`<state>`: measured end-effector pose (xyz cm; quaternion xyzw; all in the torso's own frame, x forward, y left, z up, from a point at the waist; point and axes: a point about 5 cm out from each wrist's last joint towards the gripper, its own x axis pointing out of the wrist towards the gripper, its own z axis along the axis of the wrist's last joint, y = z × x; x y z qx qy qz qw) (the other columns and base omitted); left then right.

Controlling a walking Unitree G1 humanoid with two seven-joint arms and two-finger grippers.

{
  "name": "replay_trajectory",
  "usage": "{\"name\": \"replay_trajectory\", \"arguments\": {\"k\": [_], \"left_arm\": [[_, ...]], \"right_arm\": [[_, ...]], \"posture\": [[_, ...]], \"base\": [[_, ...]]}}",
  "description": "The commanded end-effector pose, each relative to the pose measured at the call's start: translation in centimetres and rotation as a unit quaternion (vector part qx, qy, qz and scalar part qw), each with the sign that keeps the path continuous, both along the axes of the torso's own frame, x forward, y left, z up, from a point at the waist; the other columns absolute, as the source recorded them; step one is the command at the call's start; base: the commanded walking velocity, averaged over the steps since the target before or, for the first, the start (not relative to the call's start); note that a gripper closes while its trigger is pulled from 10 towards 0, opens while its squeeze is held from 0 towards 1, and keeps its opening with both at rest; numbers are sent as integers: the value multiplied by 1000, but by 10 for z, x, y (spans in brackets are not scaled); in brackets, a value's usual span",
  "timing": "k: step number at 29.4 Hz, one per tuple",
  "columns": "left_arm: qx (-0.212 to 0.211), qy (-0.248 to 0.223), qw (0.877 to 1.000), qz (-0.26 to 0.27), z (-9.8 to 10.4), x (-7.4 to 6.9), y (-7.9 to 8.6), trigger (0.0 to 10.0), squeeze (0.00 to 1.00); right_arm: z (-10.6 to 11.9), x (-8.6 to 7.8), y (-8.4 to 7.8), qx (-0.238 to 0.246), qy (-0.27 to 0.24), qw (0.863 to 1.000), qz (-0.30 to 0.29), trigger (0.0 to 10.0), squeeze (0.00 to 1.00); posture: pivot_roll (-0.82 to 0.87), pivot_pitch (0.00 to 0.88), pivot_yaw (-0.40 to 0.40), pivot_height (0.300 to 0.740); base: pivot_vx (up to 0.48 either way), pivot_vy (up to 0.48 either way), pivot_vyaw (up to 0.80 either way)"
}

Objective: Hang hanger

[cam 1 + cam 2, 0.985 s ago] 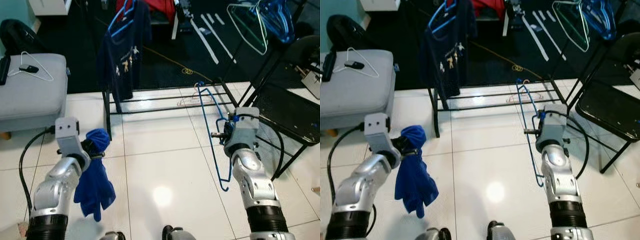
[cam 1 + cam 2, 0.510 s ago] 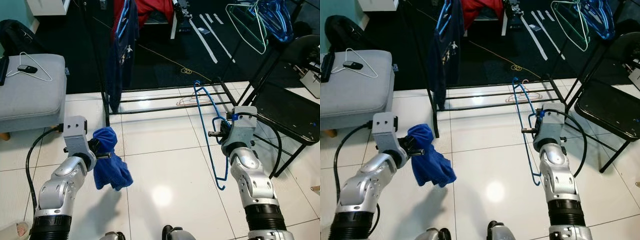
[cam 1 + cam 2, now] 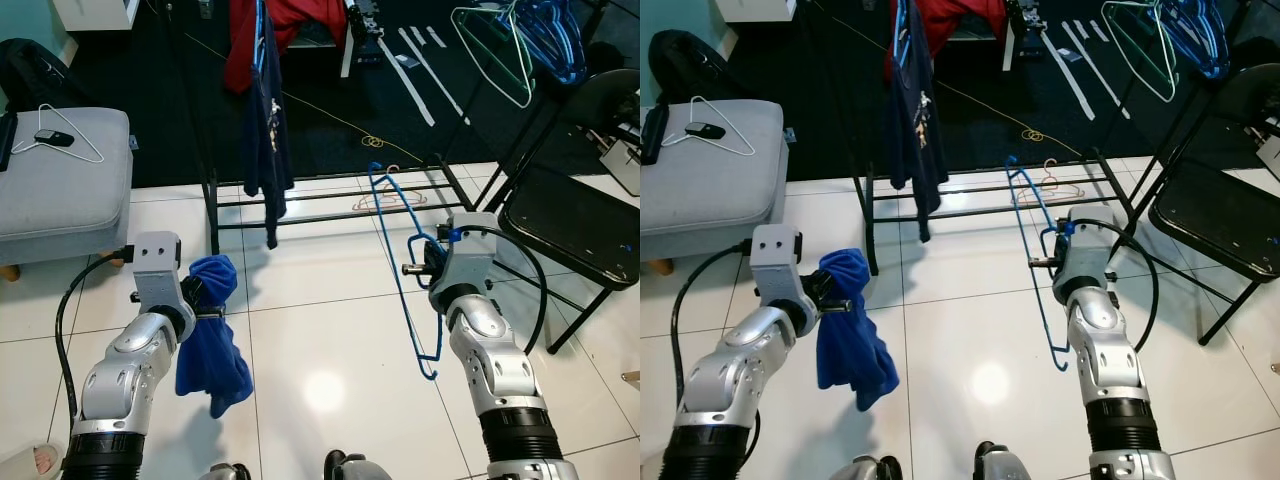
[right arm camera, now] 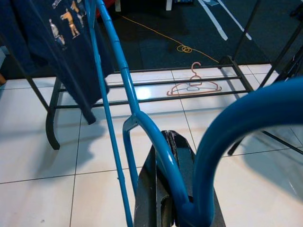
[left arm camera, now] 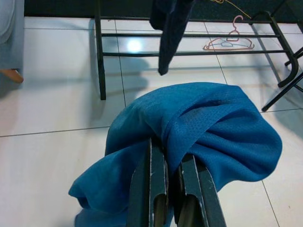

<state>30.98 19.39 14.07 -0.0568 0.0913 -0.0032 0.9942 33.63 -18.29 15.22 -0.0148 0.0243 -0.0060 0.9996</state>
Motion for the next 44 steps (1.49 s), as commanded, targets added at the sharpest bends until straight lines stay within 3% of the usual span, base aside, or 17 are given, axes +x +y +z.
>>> {"name": "replay_trajectory", "arguments": {"k": [1, 20, 44], "left_arm": [[7, -6, 1000, -4, 1, -3, -1, 10000, 0], [18, -8, 1000, -13, 0, -3, -3, 10000, 0], [26, -16, 999, -37, 0, -4, -9, 10000, 0]], "right_arm": [[-8, -3, 0, 2, 19, 1000, 1, 10000, 0], [-13, -5, 5, 6, 29, 999, 15, 10000, 0], [-19, -9, -1, 20, 47, 999, 8, 10000, 0]], "posture": [[-64, 231, -53, 740], [-66, 234, -53, 740], [-67, 203, -48, 740]], "base": [[0, 0, 0], [0, 0, 0], [0, 0, 0]]}}
